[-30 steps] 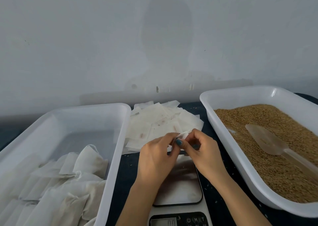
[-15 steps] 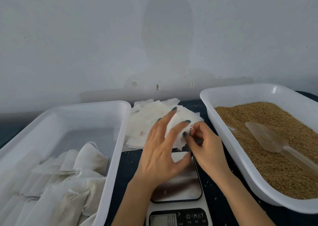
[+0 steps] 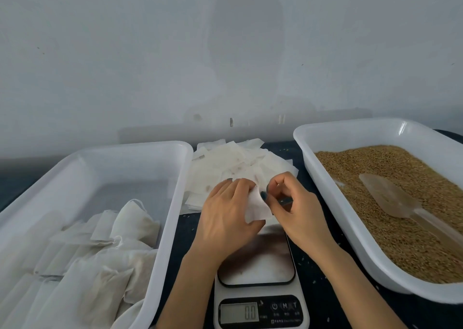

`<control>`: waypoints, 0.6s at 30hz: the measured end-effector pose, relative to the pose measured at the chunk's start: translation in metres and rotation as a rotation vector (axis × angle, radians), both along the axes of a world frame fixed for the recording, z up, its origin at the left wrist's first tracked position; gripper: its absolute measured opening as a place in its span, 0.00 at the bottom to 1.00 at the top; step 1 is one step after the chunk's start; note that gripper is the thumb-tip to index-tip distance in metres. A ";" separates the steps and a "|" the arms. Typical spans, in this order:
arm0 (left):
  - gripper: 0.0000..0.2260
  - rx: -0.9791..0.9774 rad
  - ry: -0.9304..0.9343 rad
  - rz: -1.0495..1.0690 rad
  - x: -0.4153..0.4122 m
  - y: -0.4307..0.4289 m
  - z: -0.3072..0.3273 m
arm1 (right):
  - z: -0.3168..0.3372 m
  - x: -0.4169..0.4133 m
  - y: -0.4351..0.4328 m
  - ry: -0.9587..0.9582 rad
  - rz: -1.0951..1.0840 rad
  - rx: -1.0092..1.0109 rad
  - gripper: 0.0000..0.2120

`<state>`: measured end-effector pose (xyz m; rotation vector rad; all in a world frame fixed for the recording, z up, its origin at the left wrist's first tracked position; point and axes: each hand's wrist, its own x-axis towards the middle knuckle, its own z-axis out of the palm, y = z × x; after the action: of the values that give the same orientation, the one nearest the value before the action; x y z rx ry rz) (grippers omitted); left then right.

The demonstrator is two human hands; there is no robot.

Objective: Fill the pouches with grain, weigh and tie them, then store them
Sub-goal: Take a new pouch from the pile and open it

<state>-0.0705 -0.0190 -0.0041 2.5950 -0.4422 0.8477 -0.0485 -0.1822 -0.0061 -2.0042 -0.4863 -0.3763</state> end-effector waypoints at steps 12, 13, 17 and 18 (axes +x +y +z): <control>0.19 0.018 -0.050 0.096 0.000 0.001 0.004 | -0.001 -0.002 0.006 -0.263 -0.041 -0.133 0.10; 0.18 0.028 -0.048 0.091 0.000 0.001 0.003 | -0.002 -0.003 0.007 -0.243 -0.036 -0.115 0.08; 0.21 0.083 -0.021 0.106 0.000 0.003 0.002 | 0.001 -0.006 0.010 -0.081 0.046 0.044 0.14; 0.21 0.092 -0.023 0.111 0.001 0.004 0.002 | 0.001 -0.007 0.010 -0.061 0.077 0.070 0.13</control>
<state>-0.0697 -0.0154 -0.0019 2.7186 -0.3540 0.9147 -0.0551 -0.1718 -0.0051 -1.9052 -0.5790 -0.4027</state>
